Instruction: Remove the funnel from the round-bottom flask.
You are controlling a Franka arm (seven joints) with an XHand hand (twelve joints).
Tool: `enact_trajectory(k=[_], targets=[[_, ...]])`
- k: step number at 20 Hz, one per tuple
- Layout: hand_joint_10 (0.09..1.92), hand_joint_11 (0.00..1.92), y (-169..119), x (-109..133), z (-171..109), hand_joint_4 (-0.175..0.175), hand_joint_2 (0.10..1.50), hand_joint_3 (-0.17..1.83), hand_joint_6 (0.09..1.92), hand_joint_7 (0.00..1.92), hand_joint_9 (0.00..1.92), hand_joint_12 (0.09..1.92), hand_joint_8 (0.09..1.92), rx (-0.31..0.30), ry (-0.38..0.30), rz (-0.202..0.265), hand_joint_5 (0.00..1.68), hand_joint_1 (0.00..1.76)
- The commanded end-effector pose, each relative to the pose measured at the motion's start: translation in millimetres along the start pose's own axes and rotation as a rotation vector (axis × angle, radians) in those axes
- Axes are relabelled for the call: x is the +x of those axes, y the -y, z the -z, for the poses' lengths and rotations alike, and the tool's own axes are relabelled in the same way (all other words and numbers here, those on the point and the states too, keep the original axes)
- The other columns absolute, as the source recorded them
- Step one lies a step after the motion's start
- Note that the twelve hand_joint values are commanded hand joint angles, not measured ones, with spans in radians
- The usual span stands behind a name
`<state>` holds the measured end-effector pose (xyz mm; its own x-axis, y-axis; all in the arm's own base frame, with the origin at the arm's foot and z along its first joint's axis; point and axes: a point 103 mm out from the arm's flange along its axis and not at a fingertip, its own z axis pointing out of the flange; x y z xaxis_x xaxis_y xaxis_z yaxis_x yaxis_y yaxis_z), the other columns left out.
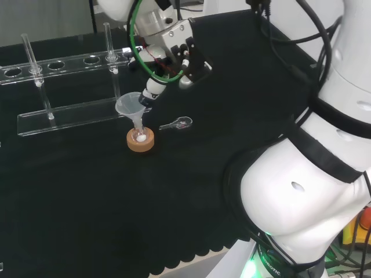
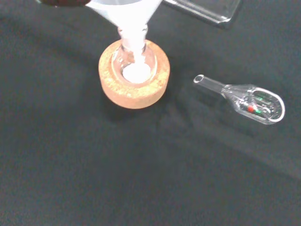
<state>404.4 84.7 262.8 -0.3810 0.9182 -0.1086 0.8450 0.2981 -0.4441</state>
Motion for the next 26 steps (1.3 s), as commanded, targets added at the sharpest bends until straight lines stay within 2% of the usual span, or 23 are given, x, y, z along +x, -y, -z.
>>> enact_trajectory(k=[1, 3, 8, 11, 21, 26], targets=[[0.84, 0.25, -11, 18, -7, -0.136, 0.92, -0.17, 0.09, 0.00, 0.12, 1.42, 0.54, 0.064, 0.033, -0.001, 0.01, 0.65], [0.84, 0.26, -17, 21, -10, -0.129, 0.92, -0.17, 0.09, 0.00, 0.11, 1.41, 0.52, 0.088, 0.047, -0.016, 0.00, 0.65], [0.83, 0.25, -29, 27, -14, -0.113, 0.91, -0.17, 0.09, 0.00, 0.01, 1.40, 0.21, 0.104, 0.101, -0.026, 0.00, 0.66], [0.79, 0.24, -36, 27, -17, -0.109, 0.91, -0.17, 0.09, 0.00, 0.00, 1.40, 0.13, 0.118, 0.117, -0.025, 0.00, 0.65], [0.87, 0.23, -49, 27, -23, -0.103, 0.91, -0.17, 0.09, 0.00, 0.01, 1.42, 0.22, 0.100, 0.119, -0.010, 0.00, 0.64], [0.85, 0.23, -52, 29, -23, -0.101, 0.90, -0.17, 0.09, 0.00, 0.00, 1.42, 0.18, 0.097, 0.155, -0.010, 0.00, 0.64]])
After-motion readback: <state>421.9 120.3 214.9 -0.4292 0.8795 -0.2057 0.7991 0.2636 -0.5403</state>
